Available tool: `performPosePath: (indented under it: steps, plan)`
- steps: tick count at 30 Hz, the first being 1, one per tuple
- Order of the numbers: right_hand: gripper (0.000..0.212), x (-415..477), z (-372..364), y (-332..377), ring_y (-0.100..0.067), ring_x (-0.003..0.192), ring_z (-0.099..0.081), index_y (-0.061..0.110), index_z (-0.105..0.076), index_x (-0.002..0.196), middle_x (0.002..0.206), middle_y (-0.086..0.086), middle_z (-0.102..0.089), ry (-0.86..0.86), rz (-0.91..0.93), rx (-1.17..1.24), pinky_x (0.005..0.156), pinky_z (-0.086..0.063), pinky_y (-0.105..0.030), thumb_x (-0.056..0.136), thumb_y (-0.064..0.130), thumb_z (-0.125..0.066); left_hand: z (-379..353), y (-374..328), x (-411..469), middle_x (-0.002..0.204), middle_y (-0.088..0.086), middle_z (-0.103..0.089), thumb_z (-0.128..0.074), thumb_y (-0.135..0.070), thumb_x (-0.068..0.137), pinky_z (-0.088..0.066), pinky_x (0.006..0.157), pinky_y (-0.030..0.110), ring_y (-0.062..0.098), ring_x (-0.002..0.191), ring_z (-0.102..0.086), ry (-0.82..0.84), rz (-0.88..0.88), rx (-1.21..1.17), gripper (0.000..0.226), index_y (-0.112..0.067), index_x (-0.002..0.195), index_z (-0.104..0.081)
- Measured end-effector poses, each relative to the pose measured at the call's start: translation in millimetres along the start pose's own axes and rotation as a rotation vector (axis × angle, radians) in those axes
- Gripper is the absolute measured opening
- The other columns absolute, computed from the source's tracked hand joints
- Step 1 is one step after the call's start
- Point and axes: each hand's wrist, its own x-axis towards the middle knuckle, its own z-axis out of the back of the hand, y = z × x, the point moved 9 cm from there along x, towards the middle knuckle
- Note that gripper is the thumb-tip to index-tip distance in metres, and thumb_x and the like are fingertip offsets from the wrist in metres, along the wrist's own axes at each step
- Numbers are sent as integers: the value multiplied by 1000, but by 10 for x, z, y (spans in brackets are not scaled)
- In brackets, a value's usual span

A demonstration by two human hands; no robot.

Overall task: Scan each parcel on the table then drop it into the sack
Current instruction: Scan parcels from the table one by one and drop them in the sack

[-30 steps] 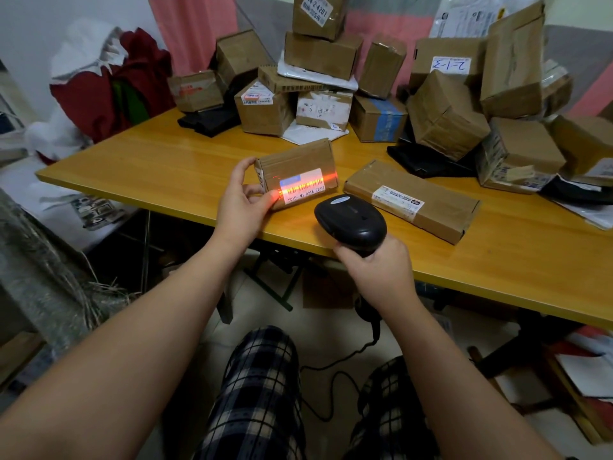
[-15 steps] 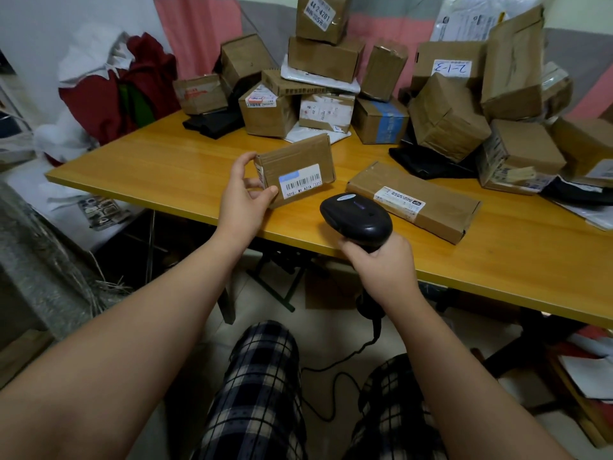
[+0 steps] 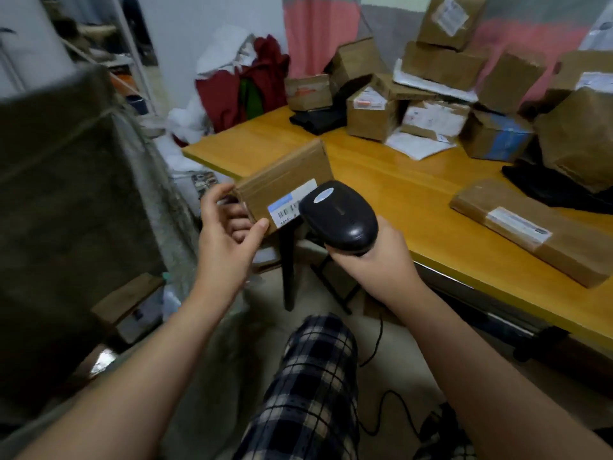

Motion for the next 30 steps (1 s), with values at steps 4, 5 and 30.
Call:
performPosePath:
  steps: [4, 5, 30]
  plan:
    - [32, 114, -962, 235, -15, 101, -59, 36, -54, 97, 109, -2, -64, 298, 51, 7, 85, -49, -34, 78, 21, -76, 1167, 365, -319, 98, -10, -55, -64, 4, 85, -52, 73, 13, 0, 77, -61, -242, 83, 162, 60, -25, 126, -31]
    - [32, 131, -1202, 252, -18, 102, -59, 33, -55, 99, 109, -3, -63, 359, 58, -11, 84, -48, -34, 79, 18, -74, 1433, 476, -408, 98, -10, -55, -65, 4, 85, -52, 74, 13, -1, 78, -61, -299, 121, 199, 61, -25, 126, -31]
    - [30, 285, -2530, -241, -13, 90, -56, 17, -56, 95, 94, -4, -63, 326, -84, 63, 75, -40, -20, 77, 6, -77, 1844, 1590, 1, 131, 8, -49, -58, -27, 93, -44, 94, 39, 29, 119, -48, 58, 378, 877, 49, -19, 139, -43]
